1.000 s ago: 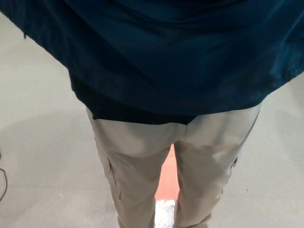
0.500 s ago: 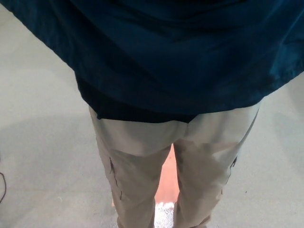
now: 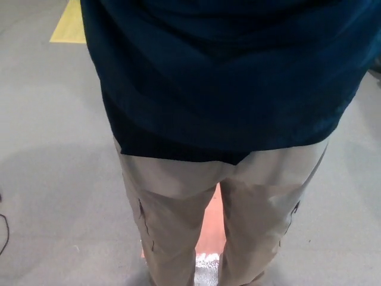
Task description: A person hands a coat to the robot and the robot grabs it with both hands and holds it while the person wears the coat.
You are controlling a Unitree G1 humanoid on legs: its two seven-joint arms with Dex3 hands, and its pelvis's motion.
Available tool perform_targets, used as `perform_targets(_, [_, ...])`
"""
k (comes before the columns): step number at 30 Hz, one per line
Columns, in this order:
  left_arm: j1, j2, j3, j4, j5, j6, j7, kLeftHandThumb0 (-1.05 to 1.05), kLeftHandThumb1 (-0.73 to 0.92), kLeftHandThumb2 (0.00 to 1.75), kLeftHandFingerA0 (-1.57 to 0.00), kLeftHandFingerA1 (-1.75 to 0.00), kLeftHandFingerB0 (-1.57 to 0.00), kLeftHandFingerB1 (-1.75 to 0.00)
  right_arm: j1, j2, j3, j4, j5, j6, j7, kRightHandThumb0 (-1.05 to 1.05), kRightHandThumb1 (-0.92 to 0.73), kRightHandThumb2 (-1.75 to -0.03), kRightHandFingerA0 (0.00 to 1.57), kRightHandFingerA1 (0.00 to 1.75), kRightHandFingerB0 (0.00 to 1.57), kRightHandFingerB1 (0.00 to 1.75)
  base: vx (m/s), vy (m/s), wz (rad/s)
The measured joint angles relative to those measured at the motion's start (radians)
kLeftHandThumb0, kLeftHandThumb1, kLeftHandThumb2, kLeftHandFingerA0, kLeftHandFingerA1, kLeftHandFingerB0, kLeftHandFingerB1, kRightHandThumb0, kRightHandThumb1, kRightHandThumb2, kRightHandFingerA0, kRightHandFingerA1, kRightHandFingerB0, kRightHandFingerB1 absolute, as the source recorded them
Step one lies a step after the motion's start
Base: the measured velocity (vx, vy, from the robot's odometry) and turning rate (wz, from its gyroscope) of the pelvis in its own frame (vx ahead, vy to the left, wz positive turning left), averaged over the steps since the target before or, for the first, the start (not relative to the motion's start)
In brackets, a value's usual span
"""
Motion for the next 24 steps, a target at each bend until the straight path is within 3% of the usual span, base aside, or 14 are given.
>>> perform_targets(3, [0.151,-0.032,0.033,-0.129,0.000,-0.001,0.003,-0.73,0.70,1.07,-0.01,-0.27,-0.03,-0.27,0.123,0.011,-0.021,-0.094,0.008,-0.010,-0.003,-0.95,-0.71,-1.05,0.00,0.07,0.00,0.05,0.00,0.000,0.00])
perform_targets(4, [0.197,-0.043,0.040,-0.165,0.000,-0.001,0.004,-0.70,0.90,0.68,0.00,-0.29,-0.10,-0.23,0.161,0.016,-0.027,-0.120,0.010,-0.014,-0.004,-0.86,-0.69,-1.04,0.00,0.12,0.00,0.09,0.00,0.000,0.00])
perform_targets(5, [0.237,-0.054,0.044,-0.197,0.001,-0.001,0.005,-0.70,0.90,0.68,0.00,-0.29,-0.10,-0.23,0.195,0.021,-0.031,-0.145,0.012,-0.018,-0.005,-0.86,-0.69,-1.04,0.00,0.12,0.00,0.09,0.00,0.000,0.00])
perform_targets(6, [0.292,-0.067,0.049,-0.235,0.001,-0.001,0.007,-0.72,0.71,1.09,-0.02,-0.24,-0.06,-0.30,0.240,0.030,-0.037,-0.175,0.015,-0.022,-0.008,-0.84,-0.69,-1.05,0.00,0.14,0.00,0.14,0.00,0.000,0.00])
perform_targets(8, [0.388,-0.095,0.054,-0.300,0.002,-0.001,0.011,-0.89,0.81,1.10,0.00,-0.06,-0.05,-0.09,0.322,0.051,-0.043,-0.230,0.016,-0.030,-0.014,-0.84,-0.73,-1.06,0.00,0.11,0.00,0.14,0.00,0.000,0.00])
perform_targets(9, [0.429,-0.106,0.055,-0.328,0.003,-0.001,0.013,-0.72,0.70,1.07,0.00,-0.23,-0.03,-0.26,0.358,0.062,-0.044,-0.255,0.016,-0.034,-0.016,-0.73,-0.88,-0.67,0.00,0.24,0.00,0.13,0.00,0.000,0.00])
perform_targets(10, [0.493,-0.125,0.057,-0.369,0.004,-0.001,0.015,-0.72,0.70,1.07,0.00,-0.23,-0.03,-0.26,0.415,0.082,-0.044,-0.293,0.016,-0.038,-0.020,-0.73,-0.88,-0.67,0.00,0.24,0.00,0.13,0.00,0.000,0.00])
perform_targets(11, [0.543,-0.141,0.058,-0.398,0.006,-0.002,0.018,-0.74,0.73,1.09,0.00,-0.23,-0.01,-0.24,0.461,0.097,-0.043,-0.321,0.015,-0.041,-0.023,-0.84,-0.77,-1.06,0.05,0.17,0.02,0.07,0.00,0.000,0.00])
perform_targets(15, [0.749,-0.198,0.058,-0.496,0.012,-0.004,0.029,-0.76,0.69,1.06,0.00,-0.24,-0.10,-0.36,0.659,0.168,-0.033,-0.426,0.013,-0.056,-0.038,-0.82,-0.79,-1.09,0.08,0.27,0.05,0.10,0.00,0.000,0.00])
perform_targets(16, [0.785,-0.210,0.057,-0.508,0.012,-0.005,0.031,-0.70,0.83,0.66,-0.02,-0.36,-0.17,-0.33,0.695,0.181,-0.029,-0.440,0.012,-0.058,-0.040,-0.83,-0.78,-1.06,0.09,0.21,0.07,0.09,0.00,0.000,0.00])
perform_targets(17, [0.827,-0.221,0.057,-0.524,0.013,-0.005,0.035,-0.72,0.83,0.65,-0.03,-0.44,-0.19,-0.34,0.737,0.197,-0.025,-0.459,0.010,-0.060,-0.044,-0.70,-0.72,-1.07,0.01,0.33,0.00,0.21,0.00,0.000,0.00])
perform_targets(19, [0.940,-0.246,0.054,-0.552,0.015,-0.009,0.044,-0.75,0.63,0.97,-0.05,-0.48,-0.16,-0.46,0.843,0.238,-0.013,-0.505,0.007,-0.069,-0.064,-0.70,-0.71,-1.05,0.01,0.38,0.00,0.21,0.00,0.000,0.00])
perform_targets(23, [1.120,-0.287,0.040,-0.577,0.018,-0.018,0.066,-0.72,0.62,0.95,-0.13,-0.50,-0.23,-0.46,0.998,0.297,0.003,-0.577,0.005,-0.084,-0.106,-0.72,-0.70,-0.97,0.07,0.45,0.05,0.38,0.00,0.000,0.00])
perform_targets(24, [1.186,-0.303,0.030,-0.578,0.020,-0.020,0.076,-0.71,0.62,0.94,-0.16,-0.49,-0.25,-0.46,1.062,0.320,0.014,-0.596,0.001,-0.090,-0.122,-0.35,-0.57,-1.12,0.00,0.50,0.00,0.50,0.00,0.000,0.00])
